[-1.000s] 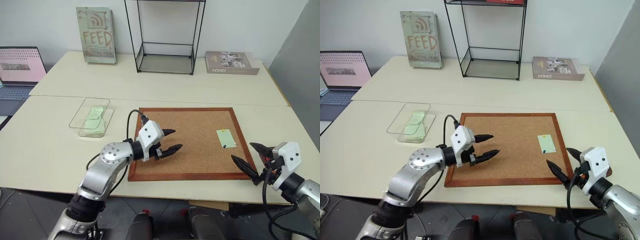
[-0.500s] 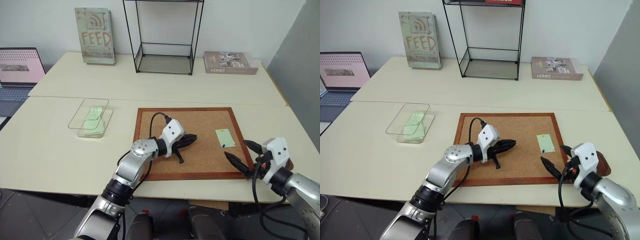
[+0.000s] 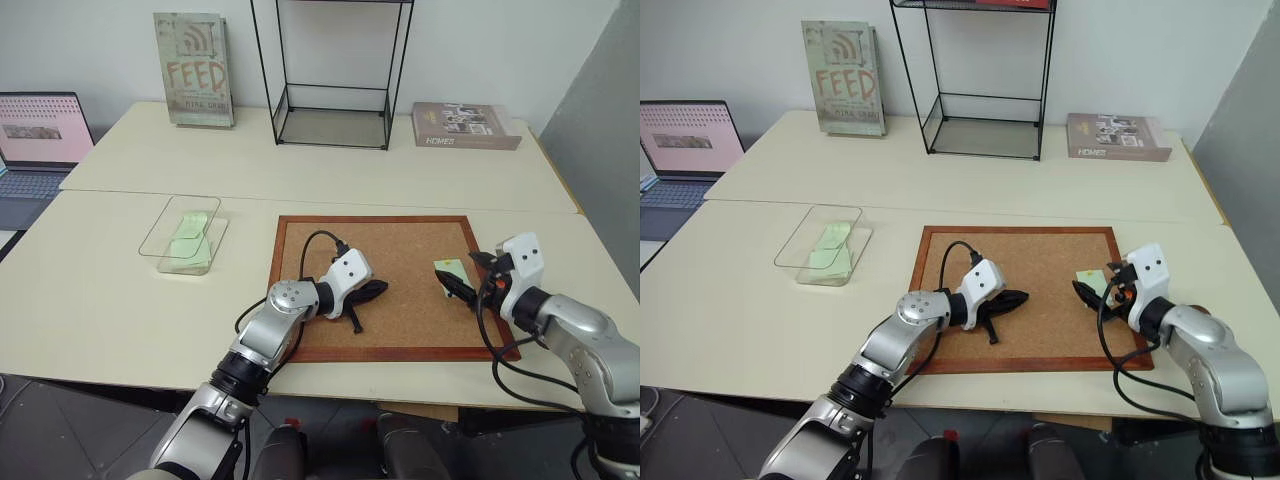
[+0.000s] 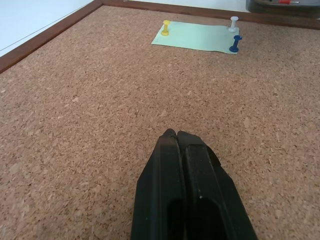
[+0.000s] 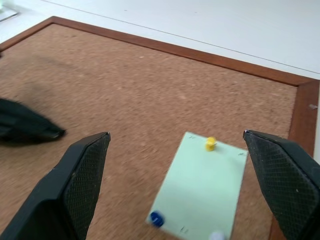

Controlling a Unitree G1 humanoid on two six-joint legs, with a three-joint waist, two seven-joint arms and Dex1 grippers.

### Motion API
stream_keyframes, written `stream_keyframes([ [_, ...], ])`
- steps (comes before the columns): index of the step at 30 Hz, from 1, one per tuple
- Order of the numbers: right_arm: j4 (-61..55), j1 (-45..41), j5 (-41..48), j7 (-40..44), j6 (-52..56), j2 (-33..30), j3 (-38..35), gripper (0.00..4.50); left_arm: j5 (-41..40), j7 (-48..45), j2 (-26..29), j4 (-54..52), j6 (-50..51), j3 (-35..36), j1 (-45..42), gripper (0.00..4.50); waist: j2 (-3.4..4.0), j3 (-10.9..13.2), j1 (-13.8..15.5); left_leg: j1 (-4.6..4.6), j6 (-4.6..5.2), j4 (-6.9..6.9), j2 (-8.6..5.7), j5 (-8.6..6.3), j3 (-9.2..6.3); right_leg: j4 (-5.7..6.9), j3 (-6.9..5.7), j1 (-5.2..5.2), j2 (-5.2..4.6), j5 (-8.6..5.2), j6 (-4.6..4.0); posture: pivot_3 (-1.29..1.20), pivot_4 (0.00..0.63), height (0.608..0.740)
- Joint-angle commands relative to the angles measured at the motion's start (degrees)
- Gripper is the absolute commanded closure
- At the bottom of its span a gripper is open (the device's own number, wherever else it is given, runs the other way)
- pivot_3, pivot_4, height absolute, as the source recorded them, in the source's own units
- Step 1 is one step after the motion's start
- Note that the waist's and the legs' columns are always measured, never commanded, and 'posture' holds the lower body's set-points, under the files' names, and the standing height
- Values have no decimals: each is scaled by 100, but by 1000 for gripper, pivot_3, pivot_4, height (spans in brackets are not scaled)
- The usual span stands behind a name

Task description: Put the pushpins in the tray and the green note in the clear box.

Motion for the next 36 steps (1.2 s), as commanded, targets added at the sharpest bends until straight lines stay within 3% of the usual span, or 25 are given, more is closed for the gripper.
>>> stream_keyframes([
  [1, 513, -279, -297, 120, -324, -79, 133, 0, 55, -109, 56, -218, 39, -91, 142, 4465, 0, 0, -1, 0, 0, -1, 0, 0, 0, 0, 0, 0, 0, 0, 0, 0, 150, 740],
  [9, 1042, -524, -796, 304, -917, -95, 428, 0, 29, -72, 101, -471, 219, -25, 318, 4465, 3, -1, -12, 2, 0, -2, 0, 0, -1, 1, 0, 1, 0, 1, 2, 0, 150, 740],
  [12, 1218, -613, -991, 355, -1117, -72, 568, 837, 55, -75, 125, -557, 241, -41, 347, 4500, 3, -1, -12, 2, 0, 0, 0, 0, 0, 2, 1, 2, 0, 1, 2, 0, 150, 740],
  [16, 1492, -790, -1112, 389, -1271, -9, 617, 1346, 74, -79, 130, -606, 266, -61, 356, 4500, 3, -1, -18, 3, 0, 0, 0, 0, 0, 2, 1, 2, 0, 2, 2, 0, 150, 740],
  [29, 1772, -981, -1248, 458, -1381, 72, 638, 4283, 144, -89, 148, -556, 249, -92, 355, 4500, 3, -2, -17, 3, 0, 2, 0, 0, 0, 3, 1, 3, 0, 2, 3, 0, 150, 740],
  [31, 1704, -989, -1227, 461, -1360, 64, 614, 4485, 169, -102, 162, -522, 262, -110, 343, 4500, 3, -1, -17, 4, 0, 3, 0, 0, 0, 3, 1, 5, 0, 2, 3, 0, 150, 740],
  [36, 1281, -908, -1100, 483, -1199, 33, 535, 4485, 303, -156, 235, -470, 386, -221, 311, 4500, 3, -2, -16, 4, 0, 3, -1, 0, 0, 4, 1, 5, 0, 2, 4, 0, 150, 740],
])
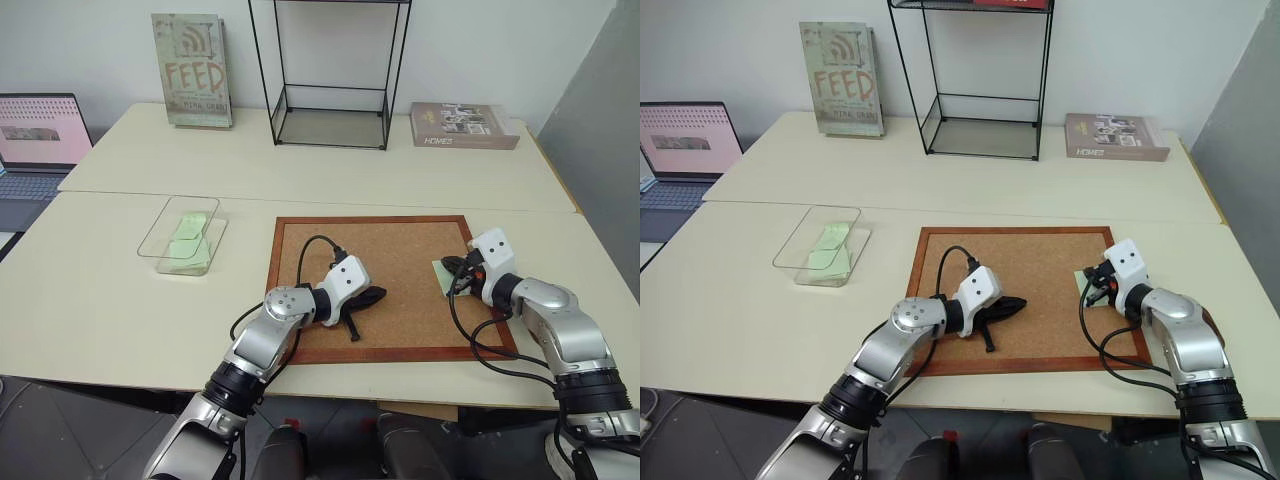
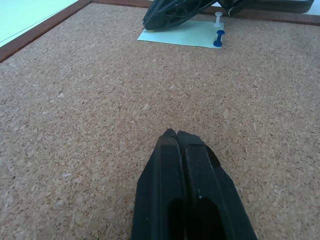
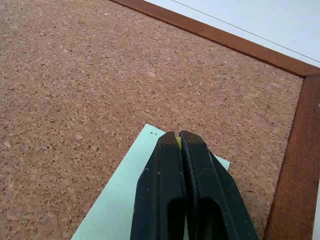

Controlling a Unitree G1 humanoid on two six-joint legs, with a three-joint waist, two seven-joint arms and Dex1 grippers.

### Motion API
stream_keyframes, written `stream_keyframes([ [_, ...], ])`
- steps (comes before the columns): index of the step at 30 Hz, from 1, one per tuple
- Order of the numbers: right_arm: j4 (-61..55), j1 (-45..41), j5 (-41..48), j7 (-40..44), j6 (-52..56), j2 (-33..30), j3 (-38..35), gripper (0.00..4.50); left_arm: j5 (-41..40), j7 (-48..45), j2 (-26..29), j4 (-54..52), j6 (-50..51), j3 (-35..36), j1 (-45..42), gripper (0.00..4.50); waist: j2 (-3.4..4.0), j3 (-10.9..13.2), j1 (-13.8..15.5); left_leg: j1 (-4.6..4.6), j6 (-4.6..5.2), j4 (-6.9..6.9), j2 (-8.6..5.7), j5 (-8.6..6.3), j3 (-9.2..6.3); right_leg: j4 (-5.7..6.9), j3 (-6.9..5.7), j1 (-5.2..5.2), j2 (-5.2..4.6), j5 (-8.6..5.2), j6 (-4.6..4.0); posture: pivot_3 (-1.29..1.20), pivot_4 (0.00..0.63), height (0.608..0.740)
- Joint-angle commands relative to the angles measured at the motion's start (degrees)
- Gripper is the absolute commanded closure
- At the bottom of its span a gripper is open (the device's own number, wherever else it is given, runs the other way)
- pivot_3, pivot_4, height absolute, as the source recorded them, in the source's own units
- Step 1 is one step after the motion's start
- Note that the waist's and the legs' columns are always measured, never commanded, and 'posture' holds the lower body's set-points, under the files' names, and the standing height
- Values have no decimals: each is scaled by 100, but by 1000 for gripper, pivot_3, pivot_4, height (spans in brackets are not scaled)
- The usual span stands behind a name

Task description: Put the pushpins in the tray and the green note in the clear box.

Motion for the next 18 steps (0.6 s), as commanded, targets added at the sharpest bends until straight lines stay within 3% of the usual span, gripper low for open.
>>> stream_keyframes([
  [1, -628, -38, 118, 1, 93, -95, -265, 4485, 211, -88, 110, 64, 198, -231, -11, 4500, 0, 0, 0, 0, 0, -1, 0, 0, 0, 0, 0, 0, 0, 0, 0, 0, 150, 740],
  [12, -1508, 92, 251, -231, 481, -40, -478, 4485, 264, -112, 125, 184, 239, -332, -65, 4500, 2, -1, 0, 14, 0, 1, 1, 0, 0, 1, 0, 12, 1, -1, -1, 0, 150, 740],
  [18, -2298, 534, 395, -429, 838, -273, -1062, 4485, 250, -105, 119, 109, 239, -381, -34, 4500, 2, -1, 16, 12, 0, -2, 0, 0, -2, -1, 0, 12, 0, -1, -1, 0, 150, 740],
])
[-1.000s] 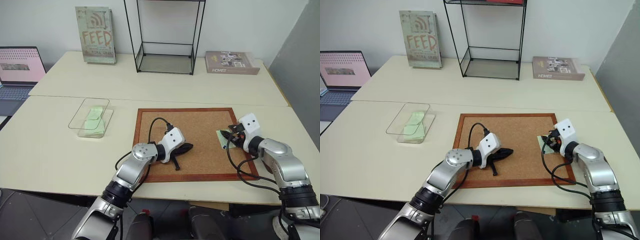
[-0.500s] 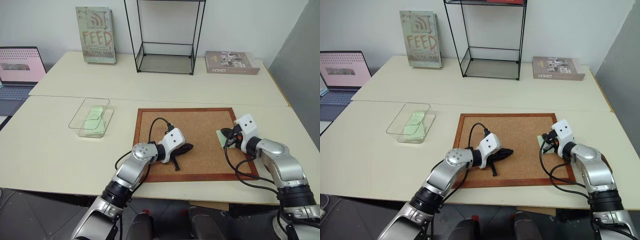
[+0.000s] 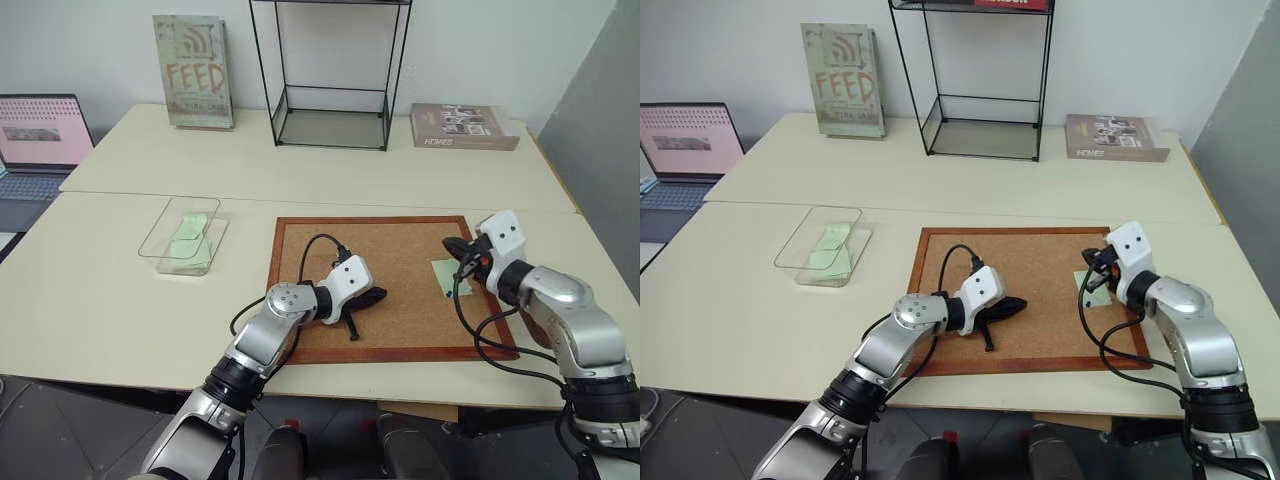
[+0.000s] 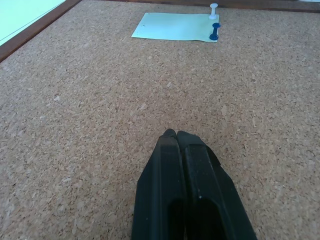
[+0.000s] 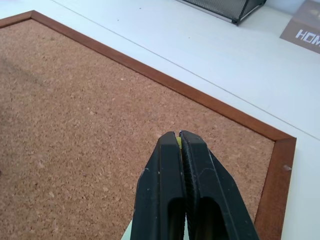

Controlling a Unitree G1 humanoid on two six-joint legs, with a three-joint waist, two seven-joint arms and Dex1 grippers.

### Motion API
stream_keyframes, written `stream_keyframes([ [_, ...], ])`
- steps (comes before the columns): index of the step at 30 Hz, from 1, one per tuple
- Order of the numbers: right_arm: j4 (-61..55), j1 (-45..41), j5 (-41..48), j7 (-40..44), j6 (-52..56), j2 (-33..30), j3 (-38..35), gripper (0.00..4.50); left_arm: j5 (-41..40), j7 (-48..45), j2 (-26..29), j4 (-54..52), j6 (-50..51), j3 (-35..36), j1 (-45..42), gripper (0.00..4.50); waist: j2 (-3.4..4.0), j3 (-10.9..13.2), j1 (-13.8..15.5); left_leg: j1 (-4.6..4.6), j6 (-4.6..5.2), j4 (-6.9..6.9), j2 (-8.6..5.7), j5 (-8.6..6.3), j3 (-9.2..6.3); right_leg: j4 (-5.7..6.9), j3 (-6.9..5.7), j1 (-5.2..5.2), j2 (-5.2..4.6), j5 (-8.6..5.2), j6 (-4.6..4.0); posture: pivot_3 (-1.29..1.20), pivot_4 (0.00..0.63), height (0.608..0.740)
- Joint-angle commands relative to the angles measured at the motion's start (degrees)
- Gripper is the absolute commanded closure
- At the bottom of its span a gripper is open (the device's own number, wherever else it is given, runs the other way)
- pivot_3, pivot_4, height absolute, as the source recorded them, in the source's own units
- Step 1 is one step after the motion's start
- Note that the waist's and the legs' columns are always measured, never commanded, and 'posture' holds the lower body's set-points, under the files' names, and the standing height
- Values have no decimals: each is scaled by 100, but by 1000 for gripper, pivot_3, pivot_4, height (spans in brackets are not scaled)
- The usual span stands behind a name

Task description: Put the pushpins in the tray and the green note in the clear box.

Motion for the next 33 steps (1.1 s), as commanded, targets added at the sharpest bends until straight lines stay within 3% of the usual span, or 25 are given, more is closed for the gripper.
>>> stream_keyframes([
  [1, -806, 475, 77, -148, 239, -315, -716, 4485, 151, -52, 54, 65, 139, -175, 142, 4500, 0, 0, 15, -2, 0, -1, 0, 0, -2, -1, -1, 0, 0, 0, 0, 0, 150, 740],
  [12, -1606, 2816, -798, -460, 811, -1083, -1724, 4485, 139, -24, 39, 41, 84, -172, 184, 4500, 10, -9, 6, 5, 0, 0, -1, 0, 4, -6, 6, 2, -2, -19, -30, 0, 150, 740],
  [20, -1359, 3096, -983, -382, 853, -1150, -1862, 4485, 183, -15, 3, 39, 42, -203, 197, 4500, 10, -9, 1, 16, 0, 2, 0, 0, 9, -9, 8, 10, -2, -22, -32, 0, 150, 740],
  [21, -1309, 3076, -966, -374, 861, -1135, -1869, 4032, 183, -5, -5, 47, 41, -198, 193, 4500, 10, -9, 3, 15, 0, 1, -1, 0, 8, -9, 8, 10, -2, -22, -33, 0, 150, 740],
  [33, -1131, 2978, -820, -226, 1010, -1134, -1971, 1822, 210, 66, -18, 2, 58, -171, 247, 4500, 10, -9, 6, 12, 0, 1, -2, 0, 7, -11, 8, 10, -2, -22, -32, 0, 150, 740],
])
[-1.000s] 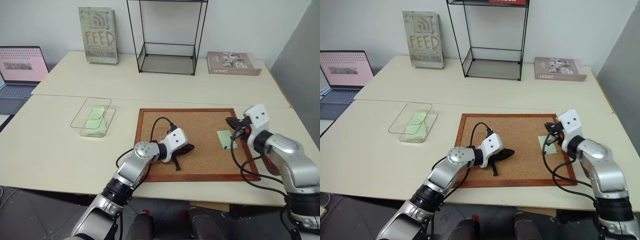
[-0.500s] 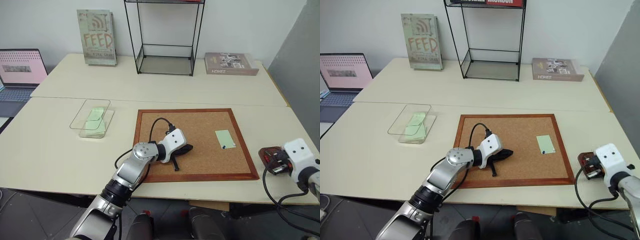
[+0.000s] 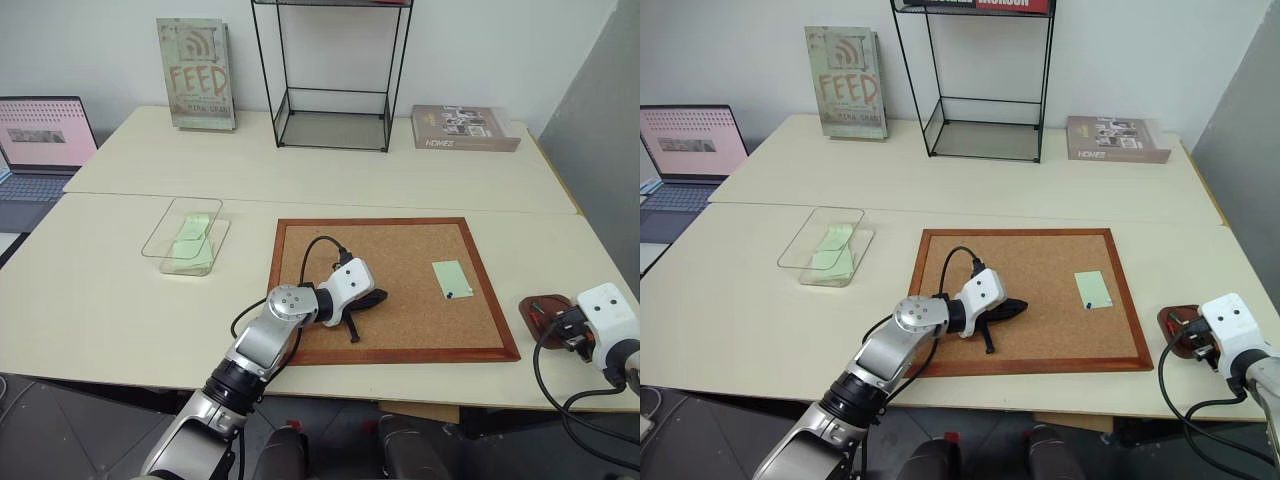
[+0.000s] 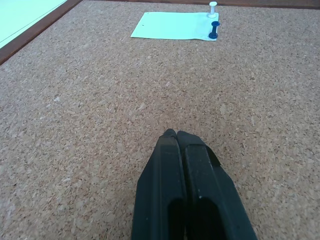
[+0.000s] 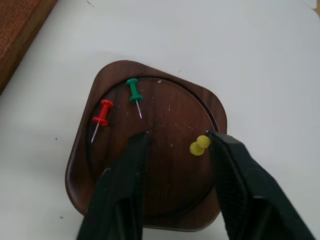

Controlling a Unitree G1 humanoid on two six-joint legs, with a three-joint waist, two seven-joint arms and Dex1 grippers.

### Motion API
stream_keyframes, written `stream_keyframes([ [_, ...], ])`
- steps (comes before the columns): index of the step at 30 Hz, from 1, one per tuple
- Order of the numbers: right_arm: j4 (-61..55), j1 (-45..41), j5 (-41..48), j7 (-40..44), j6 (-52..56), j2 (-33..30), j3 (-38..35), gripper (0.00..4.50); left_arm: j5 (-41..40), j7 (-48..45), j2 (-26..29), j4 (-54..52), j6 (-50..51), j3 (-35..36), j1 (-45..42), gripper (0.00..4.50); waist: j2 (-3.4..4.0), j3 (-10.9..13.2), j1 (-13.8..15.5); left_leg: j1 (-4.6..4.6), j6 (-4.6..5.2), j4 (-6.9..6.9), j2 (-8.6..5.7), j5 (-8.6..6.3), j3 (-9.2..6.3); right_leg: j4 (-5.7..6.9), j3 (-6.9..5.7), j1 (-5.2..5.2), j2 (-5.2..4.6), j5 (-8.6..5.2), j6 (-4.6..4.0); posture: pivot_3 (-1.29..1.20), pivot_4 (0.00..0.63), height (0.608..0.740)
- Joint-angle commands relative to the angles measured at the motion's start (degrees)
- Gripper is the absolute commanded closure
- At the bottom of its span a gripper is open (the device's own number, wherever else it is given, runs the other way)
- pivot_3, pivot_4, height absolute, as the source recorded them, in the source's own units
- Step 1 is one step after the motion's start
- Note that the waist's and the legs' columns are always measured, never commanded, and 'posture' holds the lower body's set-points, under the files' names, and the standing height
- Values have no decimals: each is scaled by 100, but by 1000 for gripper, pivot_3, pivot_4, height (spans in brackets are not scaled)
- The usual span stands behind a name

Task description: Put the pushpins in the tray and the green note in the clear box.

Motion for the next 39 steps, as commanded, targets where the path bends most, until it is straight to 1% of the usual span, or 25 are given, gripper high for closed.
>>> stream_keyframes([
  [1, -113, -54, 110, 74, 107, -68, -319, 1553, 137, 21, -8, 59, 87, -163, 156, 4500, 0, 0, 0, -1, 0, 0, 0, 0, 0, 0, 0, 0, 0, 0, 0, 0, 150, 740],
  [3, -148, -97, 261, 135, 230, 24, -385, 1228, 140, 21, -12, 66, 78, -168, 156, 4500, 0, 0, 0, -1, 0, 0, 0, 0, 0, -1, 0, 0, 0, 0, 0, 0, 150, 740],
  [4, -164, -116, 318, 146, 270, 64, -415, 954, 141, 20, -13, 71, 71, -169, 154, 4500, 0, 0, 0, -1, 0, 0, 0, 0, 0, -1, 0, 0, 0, 0, 0, 0, 150, 740],
  [5, -167, -135, 381, 157, 316, 95, -445, 839, 143, 22, -19, 82, 67, -171, 148, 4500, 0, 0, 0, -1, 0, 0, 0, 0, 0, -1, 0, 0, 0, 0, 0, 0, 150, 740],
  [7, -171, -145, 440, 163, 370, 110, -480, 383, 146, 25, -27, 97, 54, -174, 139, 4500, 0, 0, 0, -1, 0, 0, 0, 0, -1, -1, -1, 0, 0, 0, 0, 0, 150, 740],
  [8, -170, -142, 449, 167, 363, 104, -497, 224, 148, 28, -34, 109, 48, -177, 132, 4500, 0, 0, 0, -1, 0, 0, 0, 0, -1, -1, 0, 0, 0, 0, 0, 0, 150, 740],
  [10, -230, -136, 541, 209, 340, 102, -612, 51, 152, 28, -40, 124, 37, -180, 124, 4500, 0, 0, 0, -1, 0, 1, 0, 0, -1, -1, 0, 0, 0, 0, 0, 0, 150, 740],
  [12, -350, -130, 725, 340, 276, 91, -791, 51, 156, 33, -41, 129, 33, -177, 124, 4500, 0, 0, 0, -1, 0, 1, 0, 0, -1, -2, 0, 0, 0, 0, 0, 0, 150, 740],
  [15, -714, -243, 1293, 630, 382, 169, -1003, 51, 158, 36, -39, 172, 10, -163, 113, 4500, 1, 0, 0, -1, 0, 0, 0, 0, -1, -2, 0, 0, 0, 0, 0, 0, 150, 740],
  [17, -924, -283, 1604, 723, 440, 287, -939, 51, 158, 25, -25, 185, -6, -158, 110, 4500, 0, 0, -1, -1, 0, 0, 0, 0, -1, -2, -1, 0, 1, 0, 0, 0, 150, 740],
  [19, -1040, -402, 1796, 635, 403, 553, -688, 51, 166, 14, -18, 217, -30, -155, 92, 4500, -6, 1, -1, -1, 0, 1, 1, 0, -3, -2, -3, 1, 1, 0, 0, 0, 150, 740],
  [21, -959, -567, 1735, 448, 273, 811, -345, 51, 173, 7, -15, 253, -52, -147, 60, 4500, -8, 0, -3, -2, 0, 1, 2, 0, -7, -4, -6, 1, 2, 0, 0, 0, 150, 740],
  [25, -396, -1110, 1356, -15, -130, 1305, 273, 51, 183, -3, -15, 286, -73, -132, 3, 4500, -1, -2, -4, -4, 0, 1, 3, 0, -2, -19, -3, 1, 1, 0, 0, 0, 150, 740],
  [28, -169, -1261, 1191, -67, -321, 1379, 627, 51, 198, -10, 0, 277, -83, -139, 9, 4500, 1, -3, -2, -16, 4, -2, 6, 2, -3, -45, -4, 3, 2, 3, 5, 0, 150, 740],
  [34, 228, -1364, 1100, -106, -571, 1440, 835, 51, 208, 3, -3, 259, -88, -151, 31, 4500, 1, -3, 12, -26, 4, -9, 1, 1, -8, -47, -5, 2, 1, 6, 9, 0, 150, 740],
  [36, 265, -1365, 1085, -108, -613, 1442, 860, 405, 206, 7, -3, 254, -94, -157, 36, 4500, 1, -3, 7, -25, 4, -9, 1, 1, -10, -47, -5, 2, 1, 6, 9, 0, 150, 740],
  [38, 310, -1346, 1073, -131, -660, 1446, 848, 623, 210, 11, -9, 275, -106, -158, 26, 4500, 1, -3, 7, -24, 4, -8, 2, 1, -10, -46, -5, 2, 2, 6, 9, 0, 150, 740],
  [39, 324, -1333, 1079, -139, -684, 1446, 839, 858, 212, 11, -10, 280, -109, -157, 24, 4500, 1, -3, 7, -24, 5, -6, 2, 2, -10, -46, -5, 2, 2, 6, 9, 0, 150, 740],
])
